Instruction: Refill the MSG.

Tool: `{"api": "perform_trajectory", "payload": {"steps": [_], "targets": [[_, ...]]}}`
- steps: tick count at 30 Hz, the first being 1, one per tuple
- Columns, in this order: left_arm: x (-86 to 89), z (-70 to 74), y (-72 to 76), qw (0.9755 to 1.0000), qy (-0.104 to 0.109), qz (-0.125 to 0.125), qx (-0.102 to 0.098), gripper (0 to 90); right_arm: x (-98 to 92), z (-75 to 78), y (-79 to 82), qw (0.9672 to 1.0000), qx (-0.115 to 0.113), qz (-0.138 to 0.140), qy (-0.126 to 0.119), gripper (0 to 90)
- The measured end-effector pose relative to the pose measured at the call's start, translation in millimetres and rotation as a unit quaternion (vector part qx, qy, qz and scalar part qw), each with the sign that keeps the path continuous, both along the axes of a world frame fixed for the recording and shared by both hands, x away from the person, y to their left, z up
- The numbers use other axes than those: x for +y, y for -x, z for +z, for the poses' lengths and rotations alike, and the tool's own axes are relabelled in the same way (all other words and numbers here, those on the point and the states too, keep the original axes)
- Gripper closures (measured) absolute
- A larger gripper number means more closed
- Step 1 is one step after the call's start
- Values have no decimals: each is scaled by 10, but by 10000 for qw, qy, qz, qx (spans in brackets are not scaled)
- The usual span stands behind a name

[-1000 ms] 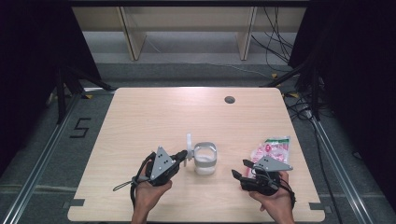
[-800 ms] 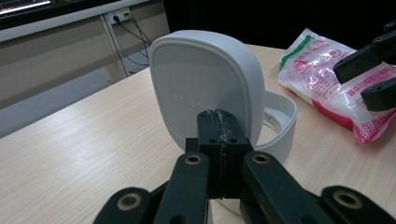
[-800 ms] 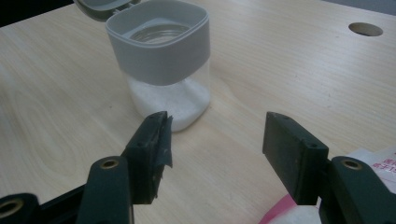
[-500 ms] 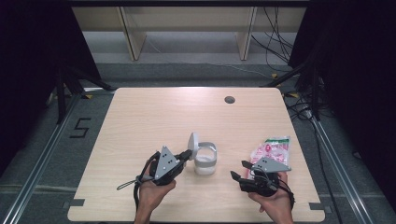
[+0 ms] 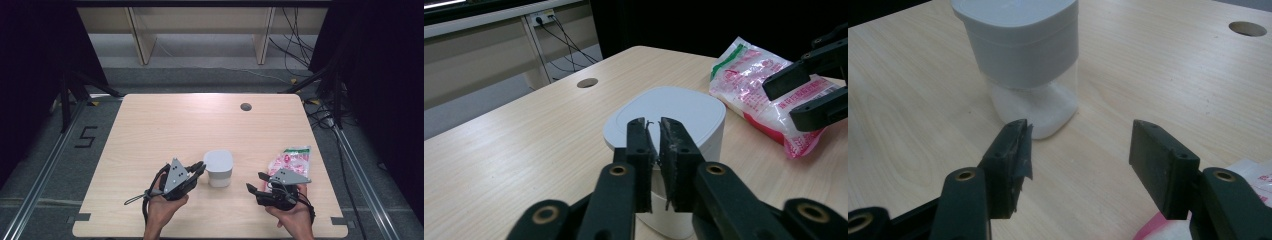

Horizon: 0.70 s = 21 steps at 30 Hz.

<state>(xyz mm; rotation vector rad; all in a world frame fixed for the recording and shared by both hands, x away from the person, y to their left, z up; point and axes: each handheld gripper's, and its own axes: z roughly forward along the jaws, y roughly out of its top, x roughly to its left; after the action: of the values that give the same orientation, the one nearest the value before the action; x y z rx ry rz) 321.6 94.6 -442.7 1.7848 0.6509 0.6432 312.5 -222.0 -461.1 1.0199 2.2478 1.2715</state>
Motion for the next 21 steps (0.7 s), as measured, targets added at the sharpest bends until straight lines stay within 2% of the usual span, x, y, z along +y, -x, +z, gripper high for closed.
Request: {"api": "perform_trajectory", "payload": {"steps": [1, 2, 3, 5, 6, 7, 8, 9, 10, 11, 12, 14, 15, 16, 17, 18, 20, 21], "targets": [[2, 0, 2, 10000, 5, -11, 12, 759, 20, 1, 26, 9997, 165, -118, -106, 418], [2, -3, 7, 10000, 15, -39, 56, 732, 27, -1, 30, 9996, 209, -85, -145, 418], [-3, -7, 14, 9999, 43, -42, 116, 686, 7, -6, 1, 10000, 41, 26, -19, 418], [-10, -22, 18, 9998, 82, -55, 168, 597, 15, -15, 0, 9999, 35, 55, -90, 418], [-12, -31, 23, 9998, 46, -45, 174, 566, 26, -11, 20, 9999, 132, -13, -110, 417], [-24, -52, 29, 9997, 66, -64, 216, 537, 27, -14, 18, 9999, 106, -43, -119, 416], [-25, -65, 38, 9995, 59, -41, 302, 493, 29, -10, 28, 9997, 193, -52, -115, 417], [-30, -76, 39, 9993, 144, -32, 352, 447, 29, -13, 26, 9997, 193, -40, -124, 416], [-33, -85, 34, 9991, 214, -33, 362, 414, 13, -18, 6, 10000, 94, 8, -32, 415], [-27, -90, 33, 9991, 210, -6, 381, 392, 14, -19, 3, 9999, 146, 39, -34, 413], [-22, -92, 37, 9991, 180, 32, 393, 372, 12, -25, -4, 10000, 39, 32, -17, 413], [-23, -108, 58, 9988, 254, 43, 417, 351, 16, -29, 0, 9998, 152, 115, -52, 413], [-8, -106, 75, 9991, 179, 60, 387, 343, 18, -31, 0, 9999, 126, 94, -54, 413], [-2, -114, 90, 9991, 192, 50, 380, 334, 23, -34, 3, 9999, 87, 51, -70, 413], [-2, -132, 108, 9989, 261, 49, 399, 327, 18, -32, -7, 9998, 112, 169, -39, 413], [7, -141, 127, 9989, 216, 54, 415, 322, 21, -36, -12, 9999, 39, 164, -5, 413], [7, -171, 154, 9984, 292, 89, 484, 319, 33, -22, 18, 9998, 167, 44, -18, 413], [12, -179, 161, 9985, 275, 100, 468, 315, 42, -28, 7, 9999, 117, 108, -60, 413]]}}
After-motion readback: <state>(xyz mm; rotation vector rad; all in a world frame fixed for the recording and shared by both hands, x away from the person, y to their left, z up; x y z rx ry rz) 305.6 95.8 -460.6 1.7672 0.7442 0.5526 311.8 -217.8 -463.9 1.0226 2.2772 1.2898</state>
